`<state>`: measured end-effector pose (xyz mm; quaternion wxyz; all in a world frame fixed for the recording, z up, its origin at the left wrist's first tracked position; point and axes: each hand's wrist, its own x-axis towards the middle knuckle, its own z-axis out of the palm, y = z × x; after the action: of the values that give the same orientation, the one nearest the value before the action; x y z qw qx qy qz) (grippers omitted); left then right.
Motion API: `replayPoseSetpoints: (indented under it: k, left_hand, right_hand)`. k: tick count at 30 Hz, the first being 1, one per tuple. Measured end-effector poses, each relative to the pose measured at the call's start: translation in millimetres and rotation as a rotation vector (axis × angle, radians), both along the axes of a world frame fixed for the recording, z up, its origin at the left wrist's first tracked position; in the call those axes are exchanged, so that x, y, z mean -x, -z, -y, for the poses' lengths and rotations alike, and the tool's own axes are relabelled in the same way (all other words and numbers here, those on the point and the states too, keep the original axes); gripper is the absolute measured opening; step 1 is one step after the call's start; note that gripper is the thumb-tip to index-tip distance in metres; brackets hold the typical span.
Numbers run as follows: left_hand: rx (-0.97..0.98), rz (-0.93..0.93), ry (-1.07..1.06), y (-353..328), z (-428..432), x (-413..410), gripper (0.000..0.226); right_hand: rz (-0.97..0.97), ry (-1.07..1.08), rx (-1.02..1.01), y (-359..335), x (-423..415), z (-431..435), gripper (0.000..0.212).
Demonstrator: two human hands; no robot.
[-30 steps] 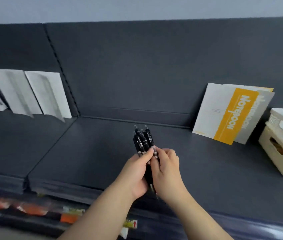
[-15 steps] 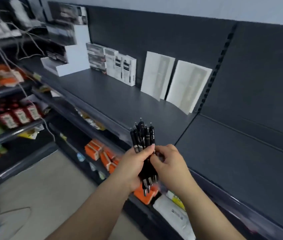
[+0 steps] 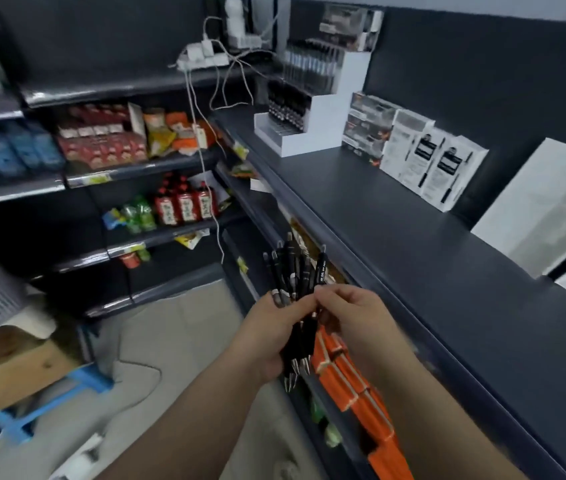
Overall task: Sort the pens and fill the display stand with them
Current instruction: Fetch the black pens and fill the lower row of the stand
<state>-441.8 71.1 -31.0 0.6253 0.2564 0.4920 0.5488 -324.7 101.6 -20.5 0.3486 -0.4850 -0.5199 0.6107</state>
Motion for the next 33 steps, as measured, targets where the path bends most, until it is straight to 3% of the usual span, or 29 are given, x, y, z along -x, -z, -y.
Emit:
replayPoseSetpoints:
  k: [3, 7, 17, 26, 31, 33]
  left_hand:
    - [0.005, -0.027, -0.079, -4, -39, 29, 0.014]
    - [0.001, -0.033, -0.189, -18, -89, 69, 0.021]
    - [0.091, 0.021, -0.433, -14, -176, 191, 0.033]
    - [0.144, 0.077, -0.252, -15, -279, 320, 0.02]
    - [0.168, 0.074, -0.137, -19, -330, 362, 0.016]
    - [0.186, 0.092, -0.094, -17, -348, 367, 0.014]
  right_hand:
    - [-0.155, -0.031, 0.083, 4, 37, -52, 0.016]
    - [-0.222, -0.092, 0.104, 3, 88, -118, 0.023]
    - [-0.227, -0.171, 0.067, -4, 205, -225, 0.012]
    - [-0.254, 0.167, -0.02, -17, 304, -322, 0.008]
    - [-0.166, 0.395, -0.11, -20, 316, -366, 0.011]
    - [-0.006, 0.516, -0.203, -22, 309, -379, 0.003]
